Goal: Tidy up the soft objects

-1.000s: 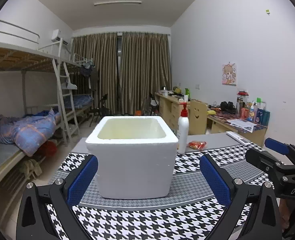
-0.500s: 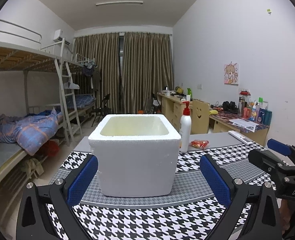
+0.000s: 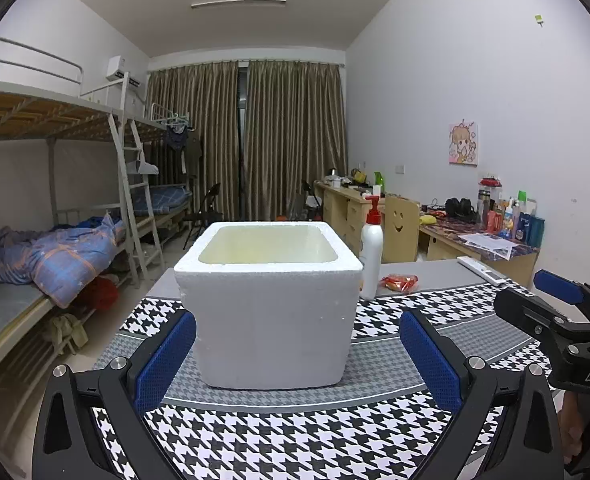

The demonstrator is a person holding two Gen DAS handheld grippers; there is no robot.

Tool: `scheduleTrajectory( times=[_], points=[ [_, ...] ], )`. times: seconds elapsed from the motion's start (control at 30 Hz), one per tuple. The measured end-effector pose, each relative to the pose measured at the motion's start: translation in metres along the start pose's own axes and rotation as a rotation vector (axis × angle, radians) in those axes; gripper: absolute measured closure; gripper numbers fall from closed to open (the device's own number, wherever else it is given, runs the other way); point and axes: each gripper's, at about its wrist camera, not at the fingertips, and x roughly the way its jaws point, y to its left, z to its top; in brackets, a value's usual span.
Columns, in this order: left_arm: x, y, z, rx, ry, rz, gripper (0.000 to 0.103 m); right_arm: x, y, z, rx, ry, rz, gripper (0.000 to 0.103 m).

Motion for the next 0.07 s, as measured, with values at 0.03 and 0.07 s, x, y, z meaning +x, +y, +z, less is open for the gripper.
scheduleTrajectory(
  times=[0.03, 0.07],
  points=[
    [-0.0007, 0.0005, -0.0007, -0.005, -0.002, 0.001, 0.001, 0.0002, 0.0002, -0.0002, 0.001, 0.001, -0.003, 0.001],
    [-0.0009, 0.0018, -0.0005, -0.007, -0.004, 0.001, 0.001, 0.0009, -0.0001, -0.0002, 0.004, 0.003, -0.002, 0.001]
  ],
)
